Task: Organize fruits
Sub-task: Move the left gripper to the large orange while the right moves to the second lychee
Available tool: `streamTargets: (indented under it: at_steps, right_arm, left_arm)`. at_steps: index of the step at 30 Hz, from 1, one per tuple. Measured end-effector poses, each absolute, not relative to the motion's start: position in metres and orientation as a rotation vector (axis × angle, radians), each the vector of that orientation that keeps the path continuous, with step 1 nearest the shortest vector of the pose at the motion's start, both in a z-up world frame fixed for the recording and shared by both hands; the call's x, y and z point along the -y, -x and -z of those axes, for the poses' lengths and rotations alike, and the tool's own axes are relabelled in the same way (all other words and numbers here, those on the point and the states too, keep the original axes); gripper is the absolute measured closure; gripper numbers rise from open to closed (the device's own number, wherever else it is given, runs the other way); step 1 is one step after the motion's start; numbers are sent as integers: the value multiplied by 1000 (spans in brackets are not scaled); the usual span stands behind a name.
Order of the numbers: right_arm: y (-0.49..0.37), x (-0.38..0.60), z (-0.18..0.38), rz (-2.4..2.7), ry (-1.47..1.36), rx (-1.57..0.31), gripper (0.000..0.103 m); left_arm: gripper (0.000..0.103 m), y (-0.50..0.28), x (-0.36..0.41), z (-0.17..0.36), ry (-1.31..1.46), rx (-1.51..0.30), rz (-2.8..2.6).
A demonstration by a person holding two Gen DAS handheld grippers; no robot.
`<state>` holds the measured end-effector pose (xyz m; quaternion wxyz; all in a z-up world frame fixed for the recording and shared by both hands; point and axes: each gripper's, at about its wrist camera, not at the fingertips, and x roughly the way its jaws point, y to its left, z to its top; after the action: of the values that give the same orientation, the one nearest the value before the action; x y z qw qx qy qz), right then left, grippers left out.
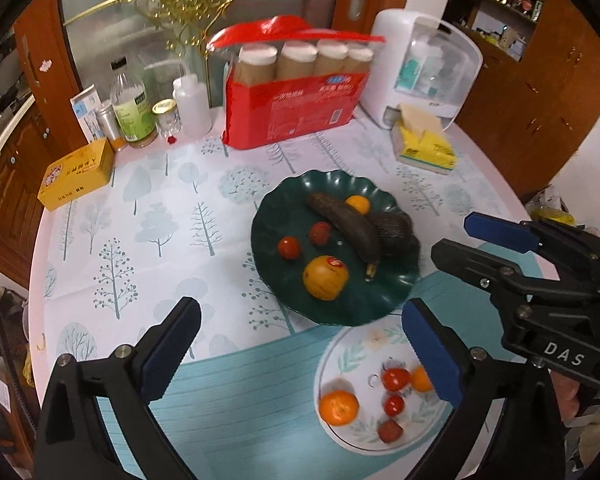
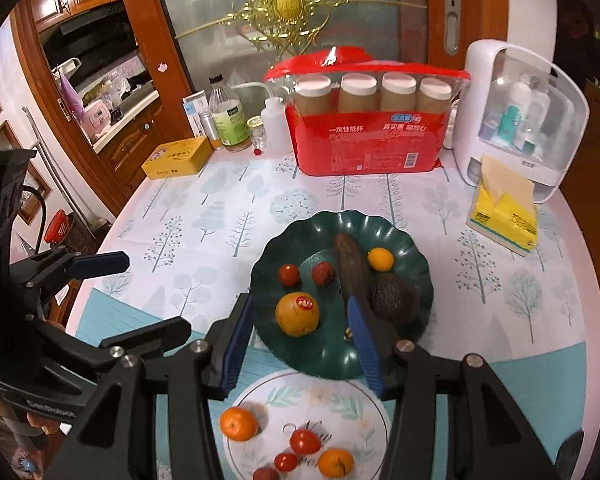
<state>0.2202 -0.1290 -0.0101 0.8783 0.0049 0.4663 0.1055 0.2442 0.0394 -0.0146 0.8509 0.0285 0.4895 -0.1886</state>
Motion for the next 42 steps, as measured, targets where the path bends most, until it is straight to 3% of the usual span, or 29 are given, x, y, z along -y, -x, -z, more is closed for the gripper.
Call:
streamTargets:
  at_steps: [19, 42]
  right_arm:
    - [-121, 149, 15, -148, -98, -954, 54]
    - [-61, 143, 135, -123, -196, -1126, 54]
  left_arm:
    - [1, -169, -36, 20, -26, -971, 443]
    - [2, -147, -24, 137, -152, -1185, 423]
